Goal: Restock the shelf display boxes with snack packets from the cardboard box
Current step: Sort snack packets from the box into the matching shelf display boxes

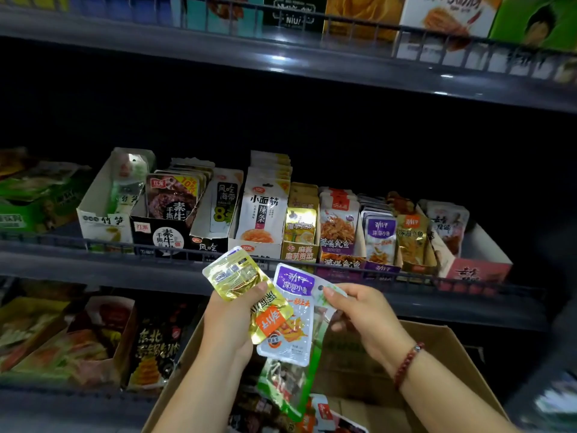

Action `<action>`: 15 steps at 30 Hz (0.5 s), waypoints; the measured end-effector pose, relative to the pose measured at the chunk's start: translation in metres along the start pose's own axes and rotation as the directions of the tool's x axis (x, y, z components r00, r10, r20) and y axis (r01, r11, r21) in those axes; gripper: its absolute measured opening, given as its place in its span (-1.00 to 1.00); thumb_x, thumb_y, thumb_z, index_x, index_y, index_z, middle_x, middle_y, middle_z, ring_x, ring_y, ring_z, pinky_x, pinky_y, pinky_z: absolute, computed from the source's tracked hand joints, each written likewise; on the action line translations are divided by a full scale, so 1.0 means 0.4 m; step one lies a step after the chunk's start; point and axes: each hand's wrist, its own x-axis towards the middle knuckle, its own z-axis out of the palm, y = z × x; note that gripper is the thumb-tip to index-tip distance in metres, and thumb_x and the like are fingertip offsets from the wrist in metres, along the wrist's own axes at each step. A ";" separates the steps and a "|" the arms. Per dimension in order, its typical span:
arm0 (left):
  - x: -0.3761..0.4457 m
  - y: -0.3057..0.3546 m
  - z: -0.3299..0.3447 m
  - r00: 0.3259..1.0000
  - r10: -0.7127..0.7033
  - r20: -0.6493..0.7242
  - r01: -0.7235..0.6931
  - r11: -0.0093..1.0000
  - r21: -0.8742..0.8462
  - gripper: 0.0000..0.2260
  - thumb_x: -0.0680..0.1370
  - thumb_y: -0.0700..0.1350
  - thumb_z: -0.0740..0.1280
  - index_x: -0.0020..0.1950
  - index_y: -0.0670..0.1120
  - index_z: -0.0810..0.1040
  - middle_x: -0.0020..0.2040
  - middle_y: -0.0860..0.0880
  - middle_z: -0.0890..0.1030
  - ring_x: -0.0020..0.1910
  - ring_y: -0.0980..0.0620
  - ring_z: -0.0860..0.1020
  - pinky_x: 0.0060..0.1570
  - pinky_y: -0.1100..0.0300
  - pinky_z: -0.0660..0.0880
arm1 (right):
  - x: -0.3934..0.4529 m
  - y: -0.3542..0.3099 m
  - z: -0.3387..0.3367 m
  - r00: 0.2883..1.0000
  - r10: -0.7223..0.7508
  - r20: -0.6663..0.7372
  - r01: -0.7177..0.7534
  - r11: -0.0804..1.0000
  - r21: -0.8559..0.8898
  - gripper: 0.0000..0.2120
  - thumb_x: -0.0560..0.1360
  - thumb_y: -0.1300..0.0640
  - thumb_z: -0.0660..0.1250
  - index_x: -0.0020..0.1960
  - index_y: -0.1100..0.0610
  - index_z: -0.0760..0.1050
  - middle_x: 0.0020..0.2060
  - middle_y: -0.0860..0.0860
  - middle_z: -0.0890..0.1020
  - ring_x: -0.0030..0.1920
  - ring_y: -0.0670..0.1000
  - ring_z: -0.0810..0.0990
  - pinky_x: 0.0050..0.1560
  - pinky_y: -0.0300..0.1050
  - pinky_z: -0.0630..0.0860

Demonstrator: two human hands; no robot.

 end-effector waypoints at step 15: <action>-0.008 -0.042 0.016 0.990 -0.038 0.139 -0.003 0.957 0.290 -0.67 0.40 -0.35 0.48 0.12 -0.13 0.56 -0.07 -0.14 0.71 -0.09 -0.17 0.69 0.04 -0.21 0.58 | -0.006 -0.024 0.039 0.985 -0.153 -0.080 0.149 0.987 -0.058 -0.97 0.50 0.16 0.39 -0.12 0.09 0.58 -0.30 0.04 0.70 -0.40 -0.07 0.63 -0.47 -0.23 0.52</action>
